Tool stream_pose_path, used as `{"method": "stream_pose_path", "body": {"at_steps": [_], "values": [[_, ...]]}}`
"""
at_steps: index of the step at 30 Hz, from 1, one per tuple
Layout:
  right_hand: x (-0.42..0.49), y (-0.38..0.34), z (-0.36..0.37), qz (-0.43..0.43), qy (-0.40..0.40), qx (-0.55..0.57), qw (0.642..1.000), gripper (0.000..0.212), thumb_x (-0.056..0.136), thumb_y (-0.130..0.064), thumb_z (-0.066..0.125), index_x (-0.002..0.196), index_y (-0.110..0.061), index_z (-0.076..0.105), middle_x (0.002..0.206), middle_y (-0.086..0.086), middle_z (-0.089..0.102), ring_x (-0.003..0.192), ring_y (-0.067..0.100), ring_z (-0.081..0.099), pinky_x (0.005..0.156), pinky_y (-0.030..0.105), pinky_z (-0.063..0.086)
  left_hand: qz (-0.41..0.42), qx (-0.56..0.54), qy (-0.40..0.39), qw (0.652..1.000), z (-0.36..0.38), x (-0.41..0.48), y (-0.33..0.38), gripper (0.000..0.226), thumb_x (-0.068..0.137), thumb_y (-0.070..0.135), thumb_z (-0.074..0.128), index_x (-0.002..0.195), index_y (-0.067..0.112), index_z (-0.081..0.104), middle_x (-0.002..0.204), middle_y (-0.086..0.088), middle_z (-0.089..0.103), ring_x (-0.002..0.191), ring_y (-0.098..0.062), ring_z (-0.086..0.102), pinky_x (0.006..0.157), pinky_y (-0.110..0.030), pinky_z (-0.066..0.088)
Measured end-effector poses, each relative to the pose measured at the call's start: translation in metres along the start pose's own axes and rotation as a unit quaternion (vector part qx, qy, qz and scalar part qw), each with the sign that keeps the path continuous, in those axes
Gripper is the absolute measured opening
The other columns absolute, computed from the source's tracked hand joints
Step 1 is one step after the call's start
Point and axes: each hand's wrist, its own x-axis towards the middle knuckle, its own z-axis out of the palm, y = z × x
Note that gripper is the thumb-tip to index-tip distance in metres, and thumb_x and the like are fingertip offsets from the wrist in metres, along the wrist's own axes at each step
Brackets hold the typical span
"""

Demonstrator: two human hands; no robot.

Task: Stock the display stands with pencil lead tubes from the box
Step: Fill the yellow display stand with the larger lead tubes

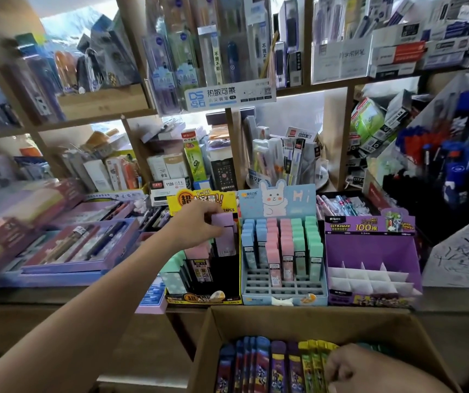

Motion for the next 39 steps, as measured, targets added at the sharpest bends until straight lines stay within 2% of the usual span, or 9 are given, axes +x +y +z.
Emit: {"method": "stream_pose_path", "body": {"at_steps": [8,16,20,22,25,29,31,34,39], "values": [[0.001,-0.003,-0.011,-0.015,-0.026,0.039,0.999,0.009,0.101,-0.026,0.061,0.093,-0.030,0.060,0.091,-0.016,0.056,0.083,-0.007,0.055,0.081,0.006,0.043,0.010,0.015,0.005,1.000,0.004,-0.003,0.001,0.014,0.082,0.006,0.068,0.090,0.016,0.073,0.085,0.000,0.070,0.079,-0.018,0.063,0.069,-0.031,0.050],[0.002,-0.006,-0.013,-0.051,-0.018,-0.029,0.998,0.002,0.100,-0.030,0.063,0.101,-0.031,0.063,0.106,-0.013,0.062,0.090,-0.005,0.060,0.078,0.004,0.043,0.030,0.043,0.005,0.999,0.003,-0.005,0.000,0.011,0.085,0.013,0.070,0.090,0.020,0.076,0.085,0.010,0.072,0.082,-0.007,0.064,0.069,-0.020,0.047],[0.003,-0.011,-0.019,-0.031,-0.028,-0.007,0.999,0.020,0.102,-0.025,0.059,0.120,-0.019,0.065,0.122,0.000,0.065,0.110,0.009,0.064,0.086,0.010,0.046,0.038,0.057,0.027,0.997,0.004,-0.003,0.001,0.008,0.089,0.016,0.072,0.095,0.018,0.077,0.088,0.007,0.073,0.085,-0.011,0.064,0.072,-0.021,0.046],[0.007,-0.014,-0.024,-0.037,-0.018,-0.041,0.998,0.014,0.106,-0.017,0.052,0.110,-0.012,0.064,0.110,0.000,0.060,0.103,0.008,0.061,0.080,0.005,0.044,0.034,0.057,0.037,0.997,0.006,-0.004,-0.001,0.007,0.089,0.016,0.073,0.096,0.016,0.077,0.089,0.006,0.073,0.085,-0.012,0.064,0.072,-0.021,0.047],[0.010,-0.022,-0.022,-0.016,-0.044,-0.058,0.997,0.038,0.110,-0.005,0.036,0.077,-0.023,0.044,0.082,-0.007,0.039,0.097,0.011,0.058,0.068,0.002,0.036,0.028,0.069,0.038,0.996,0.006,-0.006,-0.006,0.006,0.088,0.017,0.075,0.093,0.019,0.078,0.087,0.009,0.073,0.082,-0.006,0.063,0.070,-0.016,0.043],[0.012,-0.019,-0.024,-0.061,-0.054,-0.132,0.988,0.025,0.107,-0.005,0.042,0.107,-0.021,0.062,0.086,-0.012,0.044,0.080,0.000,0.053,0.067,0.006,0.038,0.039,0.128,0.023,0.991,0.005,-0.007,-0.005,0.014,0.089,0.021,0.071,0.100,0.029,0.074,0.089,0.016,0.072,0.095,-0.011,0.062,0.090,-0.033,0.043],[0.015,-0.022,-0.027,-0.059,-0.073,-0.157,0.983,0.027,0.107,0.001,0.039,0.095,-0.015,0.058,0.086,-0.007,0.044,0.092,0.008,0.061,0.064,0.006,0.039,0.051,0.164,0.025,0.985,0.005,-0.006,-0.001,0.009,0.091,0.026,0.069,0.098,0.030,0.072,0.093,0.016,0.072,0.100,-0.016,0.058,0.093,-0.037,0.040],[0.017,-0.030,-0.031,-0.043,-0.075,-0.146,0.985,0.039,0.108,-0.002,0.038,0.075,-0.023,0.043,0.079,-0.010,0.040,0.066,-0.002,0.047,0.063,0.006,0.040,0.062,0.190,0.032,0.979,0.006,-0.004,0.003,0.003,0.092,0.028,0.070,0.093,0.028,0.073,0.095,0.013,0.071,0.099,-0.017,0.056,0.094,-0.038,0.041],[0.014,-0.031,-0.037,0.005,-0.096,-0.084,0.992,0.041,0.107,0.006,0.033,0.079,-0.021,0.044,0.083,-0.005,0.041,0.056,-0.011,0.055,0.065,0.008,0.041,0.053,0.195,0.048,0.978,0.010,-0.003,0.005,0.003,0.092,0.024,0.072,0.092,0.024,0.075,0.093,0.010,0.070,0.098,-0.019,0.056,0.094,-0.039,0.043]]}}
